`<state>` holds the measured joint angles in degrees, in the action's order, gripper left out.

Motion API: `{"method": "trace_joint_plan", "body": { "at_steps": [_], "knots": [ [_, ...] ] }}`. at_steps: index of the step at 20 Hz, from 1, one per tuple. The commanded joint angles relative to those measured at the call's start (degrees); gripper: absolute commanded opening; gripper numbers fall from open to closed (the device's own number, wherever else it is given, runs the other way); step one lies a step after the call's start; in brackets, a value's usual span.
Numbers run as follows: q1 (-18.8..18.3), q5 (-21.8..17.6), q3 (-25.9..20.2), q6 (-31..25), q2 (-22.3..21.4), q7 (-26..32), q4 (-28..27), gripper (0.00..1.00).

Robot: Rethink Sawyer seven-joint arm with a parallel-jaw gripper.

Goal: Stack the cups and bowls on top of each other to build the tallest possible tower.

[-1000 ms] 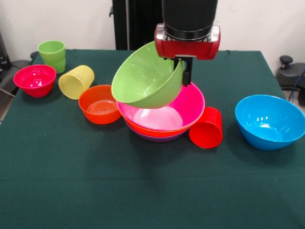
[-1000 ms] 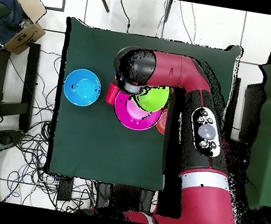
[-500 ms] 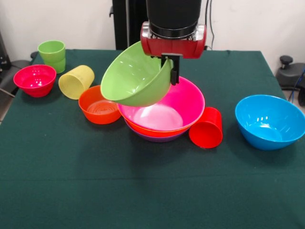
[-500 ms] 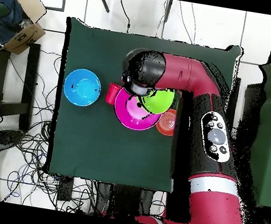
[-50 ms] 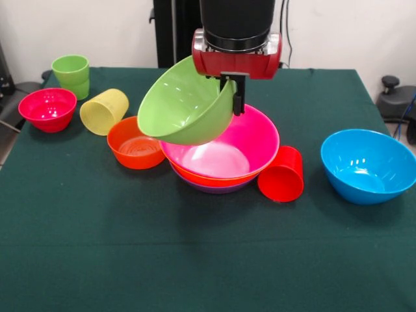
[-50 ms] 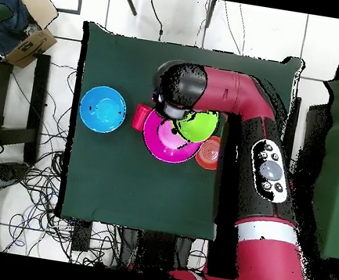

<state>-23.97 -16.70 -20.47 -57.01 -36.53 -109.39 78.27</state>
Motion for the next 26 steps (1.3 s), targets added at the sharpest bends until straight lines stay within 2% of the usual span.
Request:
{"method": "trace_joint_plan", "body": {
  "at_steps": [1,4,11,13,19,20,23,24,25,26],
  "knots": [
    [1.63,-5.61,-0.56,-2.90,1.01,8.33,2.56,0.00],
    [2.19,-5.31,0.06,-2.11,0.80,6.23,2.94,0.00],
    [2.17,-6.19,-0.70,-3.95,1.16,9.73,2.00,0.00],
    [2.23,-5.34,-0.09,-2.65,1.22,6.92,2.46,0.00],
    [2.50,-4.80,0.56,-3.09,1.60,4.94,1.71,0.00],
    [2.28,-5.00,0.22,-2.96,1.61,6.00,1.82,1.00],
    [2.16,-5.25,0.36,-1.56,1.17,5.81,2.67,1.00],
    [1.99,-5.86,-0.10,-2.69,1.28,8.06,2.35,1.00],
    [2.18,-5.79,0.08,-3.24,1.39,7.68,1.98,1.00],
    [2.54,-4.88,0.92,-4.00,1.55,4.87,1.54,1.00]
  ]
}}
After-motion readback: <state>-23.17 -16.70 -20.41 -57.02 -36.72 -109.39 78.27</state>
